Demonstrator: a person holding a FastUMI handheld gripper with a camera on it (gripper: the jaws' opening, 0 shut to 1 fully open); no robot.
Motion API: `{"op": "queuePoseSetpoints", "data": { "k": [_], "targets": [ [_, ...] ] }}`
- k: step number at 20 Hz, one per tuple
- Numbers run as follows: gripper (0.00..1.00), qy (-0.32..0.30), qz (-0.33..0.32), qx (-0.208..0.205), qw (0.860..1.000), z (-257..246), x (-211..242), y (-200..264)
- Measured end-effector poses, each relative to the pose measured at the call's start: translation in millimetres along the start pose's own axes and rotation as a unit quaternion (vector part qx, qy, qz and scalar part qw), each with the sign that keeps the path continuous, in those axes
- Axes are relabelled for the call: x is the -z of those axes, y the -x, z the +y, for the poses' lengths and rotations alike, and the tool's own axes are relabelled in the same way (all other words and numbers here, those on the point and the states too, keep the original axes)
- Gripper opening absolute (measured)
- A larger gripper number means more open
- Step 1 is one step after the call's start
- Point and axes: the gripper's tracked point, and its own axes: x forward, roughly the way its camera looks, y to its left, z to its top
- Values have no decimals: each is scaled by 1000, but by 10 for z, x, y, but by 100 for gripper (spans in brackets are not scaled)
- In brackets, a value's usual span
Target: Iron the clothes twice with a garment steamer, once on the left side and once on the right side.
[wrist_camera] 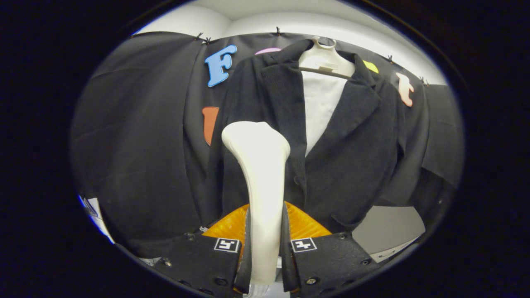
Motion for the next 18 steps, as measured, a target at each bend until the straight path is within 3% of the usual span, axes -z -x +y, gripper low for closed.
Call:
{"op": "queuePoseSetpoints", "data": {
  "k": [18],
  "targets": [
    [32, -1, 87, -17, 996, 118, 1422, -66]
  ]
}}
